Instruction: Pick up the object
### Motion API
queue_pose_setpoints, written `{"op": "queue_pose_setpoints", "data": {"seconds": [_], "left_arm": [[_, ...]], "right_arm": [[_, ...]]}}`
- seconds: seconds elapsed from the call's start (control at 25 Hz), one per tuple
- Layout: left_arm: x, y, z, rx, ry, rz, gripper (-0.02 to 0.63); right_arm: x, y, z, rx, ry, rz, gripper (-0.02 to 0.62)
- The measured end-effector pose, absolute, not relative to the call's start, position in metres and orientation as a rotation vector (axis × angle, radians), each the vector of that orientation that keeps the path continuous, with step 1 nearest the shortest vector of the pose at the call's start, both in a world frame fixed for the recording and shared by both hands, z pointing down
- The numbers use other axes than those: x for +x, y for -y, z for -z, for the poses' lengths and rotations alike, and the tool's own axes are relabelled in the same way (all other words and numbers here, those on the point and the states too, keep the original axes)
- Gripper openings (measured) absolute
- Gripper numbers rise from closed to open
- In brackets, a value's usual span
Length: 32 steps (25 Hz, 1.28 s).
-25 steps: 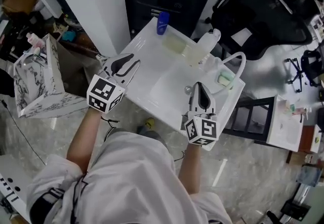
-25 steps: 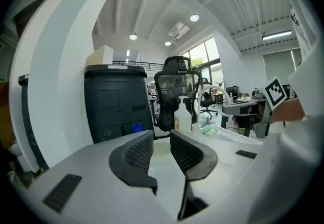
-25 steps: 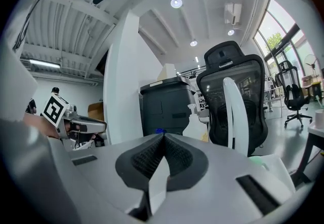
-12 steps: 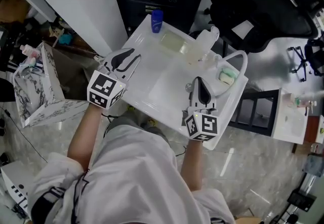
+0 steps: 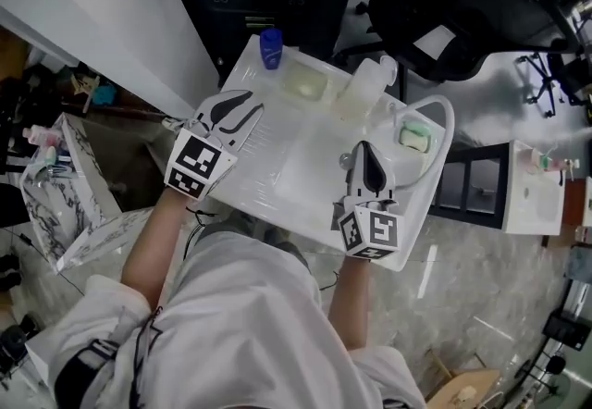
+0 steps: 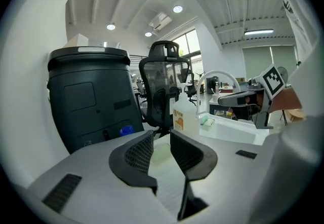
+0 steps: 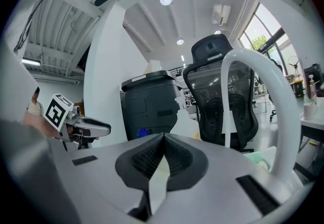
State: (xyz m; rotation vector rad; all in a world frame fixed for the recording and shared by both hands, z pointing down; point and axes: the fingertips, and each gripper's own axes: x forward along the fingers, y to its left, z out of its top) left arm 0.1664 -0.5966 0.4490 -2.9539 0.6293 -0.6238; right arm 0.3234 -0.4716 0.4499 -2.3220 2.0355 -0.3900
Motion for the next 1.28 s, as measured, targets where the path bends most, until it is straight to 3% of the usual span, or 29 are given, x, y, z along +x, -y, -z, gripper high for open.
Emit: {"op": "queue_pose_setpoints", "data": {"seconds": [1.28], "left_arm": [[0.26, 0.655, -0.624, -2.245, 0.18, 1.162, 0.107]], "right_arm": [[0.344, 0.517, -0.496, -2.458, -1.847, 0.483, 0.005]]}}
